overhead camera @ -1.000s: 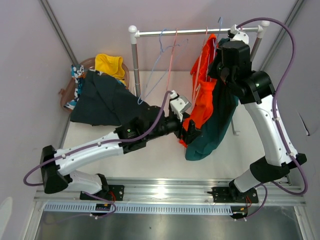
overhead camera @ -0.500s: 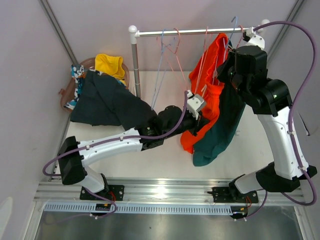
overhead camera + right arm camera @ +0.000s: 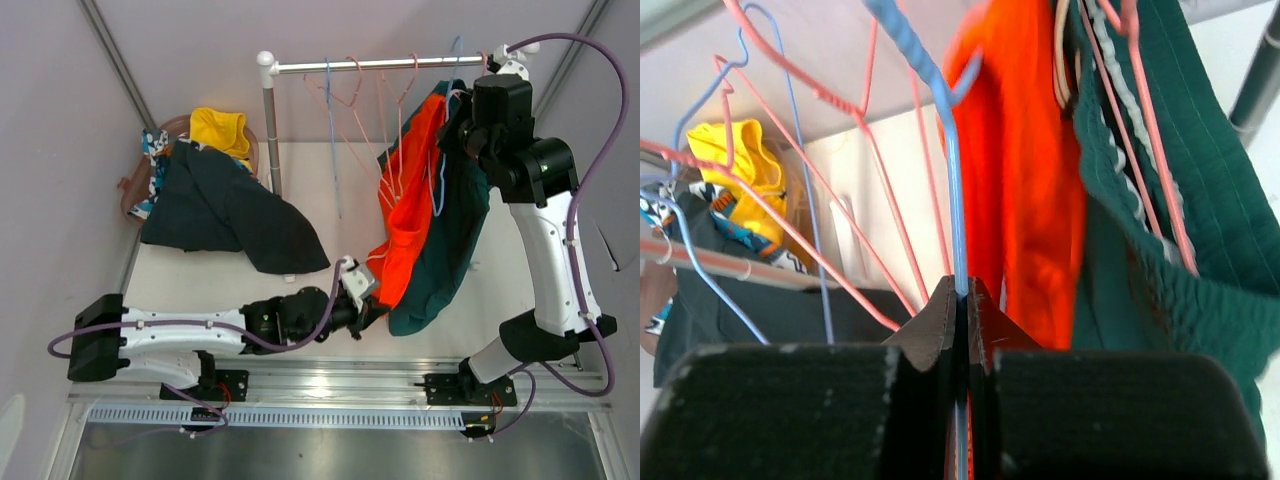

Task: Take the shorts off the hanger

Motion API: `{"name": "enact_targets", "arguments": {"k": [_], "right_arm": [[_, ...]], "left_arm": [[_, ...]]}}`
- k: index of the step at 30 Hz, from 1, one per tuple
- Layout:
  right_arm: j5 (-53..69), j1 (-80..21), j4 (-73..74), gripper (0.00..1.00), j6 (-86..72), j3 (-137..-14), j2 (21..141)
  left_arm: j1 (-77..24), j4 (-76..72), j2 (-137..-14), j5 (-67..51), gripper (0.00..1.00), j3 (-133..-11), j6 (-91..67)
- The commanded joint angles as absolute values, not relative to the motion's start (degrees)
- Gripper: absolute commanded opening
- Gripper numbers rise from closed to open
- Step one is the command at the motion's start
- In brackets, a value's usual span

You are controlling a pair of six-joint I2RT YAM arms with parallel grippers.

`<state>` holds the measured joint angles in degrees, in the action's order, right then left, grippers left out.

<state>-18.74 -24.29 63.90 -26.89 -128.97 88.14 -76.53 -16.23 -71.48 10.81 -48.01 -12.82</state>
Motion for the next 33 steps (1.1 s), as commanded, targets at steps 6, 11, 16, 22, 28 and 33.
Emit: {"name": "enact_targets", "arguments": {"k": [6, 11, 16, 22, 28, 33], "right_arm": [[-16.62, -22.85, 55.47, 0.00, -28.12, -126.68, 83.86], [-16.35, -23.12, 55.99, 0.00, -29.36, -122.44, 80.60], [-15.74, -23.12, 57.04, 0.00, -30.06, -120.77, 79.46], [-15.38, -23.20, 56.16, 0.00, -30.32, -119.53, 78.84], [-15.21, -23.20, 55.02, 0.00, -30.59, -119.01, 79.19], [-14.85, -23.20, 53.70, 0.00, -30.41, -117.78, 80.15]], "left_arm": [[-81.12, -13.37, -72.68, 15.90, 0.00, -45.95, -16.09], [-79.28, -8.53, -76.55, 18.72, 0.00, -57.98, -11.78], [-71.73, -1.77, -78.65, 17.32, 0.00, -66.07, -16.33], [-65.30, 5.28, -84.72, 15.03, 0.00, -64.87, -19.77], [-63.90, 5.88, -90.52, 15.29, 0.00, -62.05, -22.76], [-68.09, 7.72, -81.78, 15.02, 0.00, -58.63, -23.29]]}}
